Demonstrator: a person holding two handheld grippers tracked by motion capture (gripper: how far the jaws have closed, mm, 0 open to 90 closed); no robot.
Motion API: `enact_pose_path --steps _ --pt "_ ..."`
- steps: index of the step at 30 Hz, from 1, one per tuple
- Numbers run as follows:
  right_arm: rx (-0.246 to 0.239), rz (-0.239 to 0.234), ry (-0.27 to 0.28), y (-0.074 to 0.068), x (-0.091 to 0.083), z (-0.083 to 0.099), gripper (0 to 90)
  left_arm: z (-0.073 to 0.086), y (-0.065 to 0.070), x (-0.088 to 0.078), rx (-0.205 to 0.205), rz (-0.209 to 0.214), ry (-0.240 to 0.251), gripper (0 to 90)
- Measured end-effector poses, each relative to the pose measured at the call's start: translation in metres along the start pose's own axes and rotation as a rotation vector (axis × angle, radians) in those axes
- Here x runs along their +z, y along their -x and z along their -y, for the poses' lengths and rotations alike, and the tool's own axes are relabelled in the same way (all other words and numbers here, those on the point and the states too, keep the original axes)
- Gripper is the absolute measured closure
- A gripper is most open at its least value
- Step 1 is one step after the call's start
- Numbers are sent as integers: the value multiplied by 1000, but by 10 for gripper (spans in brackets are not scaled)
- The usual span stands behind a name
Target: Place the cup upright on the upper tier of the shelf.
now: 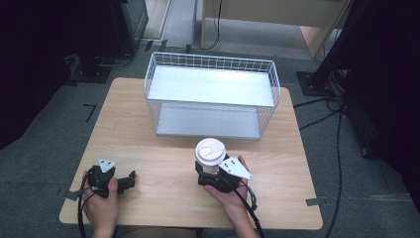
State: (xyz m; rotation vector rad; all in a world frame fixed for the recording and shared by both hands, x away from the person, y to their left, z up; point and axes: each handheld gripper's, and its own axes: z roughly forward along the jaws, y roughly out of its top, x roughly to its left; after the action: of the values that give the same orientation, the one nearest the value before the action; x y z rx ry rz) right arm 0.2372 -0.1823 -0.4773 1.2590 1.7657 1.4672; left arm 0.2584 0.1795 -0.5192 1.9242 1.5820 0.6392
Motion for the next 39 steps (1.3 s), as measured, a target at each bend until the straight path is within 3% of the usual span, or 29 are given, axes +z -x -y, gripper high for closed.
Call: enact_pose_path --steps 8,27,39 --pt "-16 33 84 -7 1 -3 133 0 0 0 0 0 0 0" --pt "-37 88 122 -10 0 -12 153 0 0 0 0 0 0 0" --pt "-74 105 180 -12 -7 -36 154 0 0 0 -2 0 2 0"
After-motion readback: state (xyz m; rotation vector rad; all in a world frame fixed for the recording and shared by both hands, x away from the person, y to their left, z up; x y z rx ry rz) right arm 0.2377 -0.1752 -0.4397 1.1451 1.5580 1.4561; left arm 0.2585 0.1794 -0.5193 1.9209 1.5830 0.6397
